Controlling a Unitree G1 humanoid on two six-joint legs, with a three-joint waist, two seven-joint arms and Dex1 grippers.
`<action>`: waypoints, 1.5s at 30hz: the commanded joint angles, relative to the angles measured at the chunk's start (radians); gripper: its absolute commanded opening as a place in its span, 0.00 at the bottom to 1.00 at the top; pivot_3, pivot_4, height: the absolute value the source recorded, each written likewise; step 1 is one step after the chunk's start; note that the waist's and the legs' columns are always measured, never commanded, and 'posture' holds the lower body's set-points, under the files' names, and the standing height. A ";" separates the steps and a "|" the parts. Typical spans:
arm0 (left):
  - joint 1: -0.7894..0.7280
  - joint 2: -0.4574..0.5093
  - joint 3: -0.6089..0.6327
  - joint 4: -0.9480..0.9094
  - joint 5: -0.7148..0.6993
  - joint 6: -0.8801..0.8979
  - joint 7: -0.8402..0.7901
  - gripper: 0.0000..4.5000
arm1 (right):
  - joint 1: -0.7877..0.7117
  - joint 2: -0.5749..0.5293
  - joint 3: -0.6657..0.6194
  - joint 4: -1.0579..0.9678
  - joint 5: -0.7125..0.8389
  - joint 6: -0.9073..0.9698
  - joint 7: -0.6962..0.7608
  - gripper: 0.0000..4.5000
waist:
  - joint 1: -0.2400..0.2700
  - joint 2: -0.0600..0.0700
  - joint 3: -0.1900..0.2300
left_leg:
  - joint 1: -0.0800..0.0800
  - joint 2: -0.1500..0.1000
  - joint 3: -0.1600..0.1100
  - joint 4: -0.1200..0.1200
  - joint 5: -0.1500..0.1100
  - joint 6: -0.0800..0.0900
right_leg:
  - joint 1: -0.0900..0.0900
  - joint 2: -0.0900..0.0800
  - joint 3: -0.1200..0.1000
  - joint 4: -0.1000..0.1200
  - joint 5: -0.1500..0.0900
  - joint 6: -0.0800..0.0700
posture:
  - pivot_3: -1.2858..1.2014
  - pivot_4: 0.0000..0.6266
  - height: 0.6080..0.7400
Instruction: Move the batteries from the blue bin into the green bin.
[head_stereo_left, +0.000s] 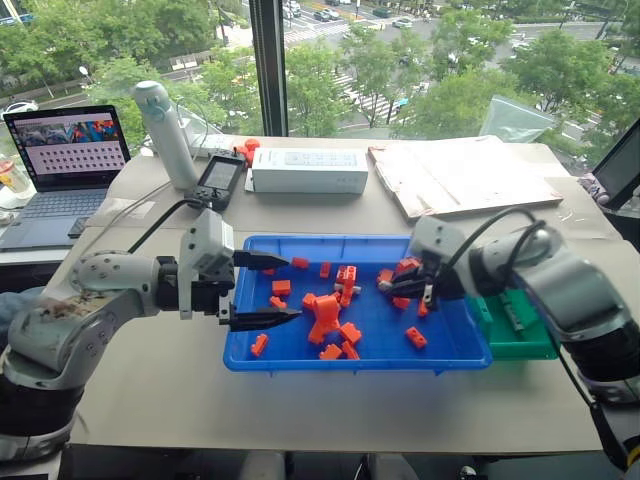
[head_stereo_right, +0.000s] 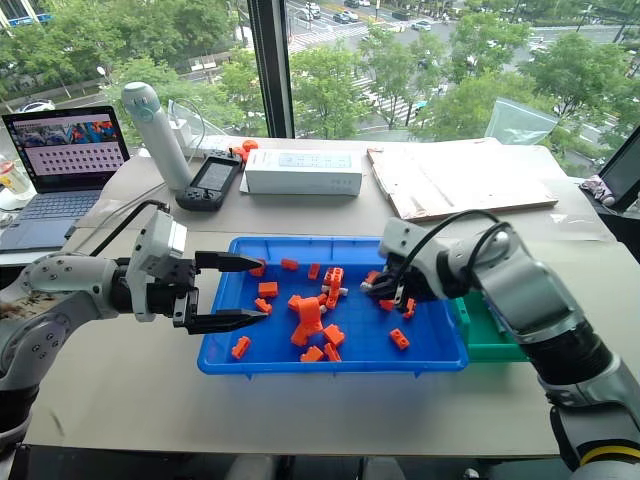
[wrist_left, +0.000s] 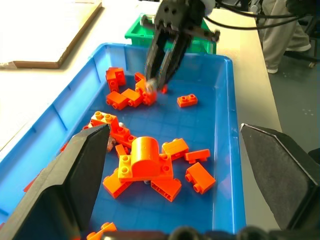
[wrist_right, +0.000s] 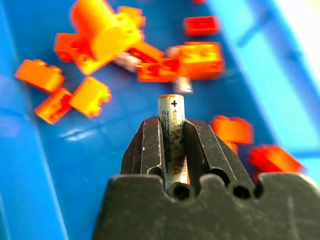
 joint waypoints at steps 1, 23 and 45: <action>-0.043 -0.021 -0.025 0.026 0.019 -0.050 -0.036 1.00 | 0.036 -0.100 -0.129 0.058 -0.004 -0.049 0.002 0.06 | -0.001 0.000 0.000 | 0.000 0.000 0.000 0.000 0.000 0.000 | 0.000 0.000 0.000 0.000 0.000 0.000 | 0.52 0.24 0.94; -0.056 0.010 -0.027 0.083 0.109 -0.084 -0.090 1.00 | 0.049 -0.137 -0.155 0.147 -0.019 -0.142 -0.024 0.95 | -0.031 0.000 0.000 | 0.000 0.001 0.006 0.000 0.000 0.003 | 0.000 0.001 0.008 0.001 0.001 0.002 | 0.52 0.24 0.94; 0.313 0.168 0.239 -0.161 0.032 0.035 0.004 1.00 | -0.029 0.491 0.259 0.133 -0.083 -0.244 -0.112 0.94 | -0.012 -0.002 -0.001 | 0.000 0.014 0.017 0.001 -0.005 -0.002 | -0.006 0.004 0.007 0.001 0.002 -0.001 | 0.52 0.24 0.94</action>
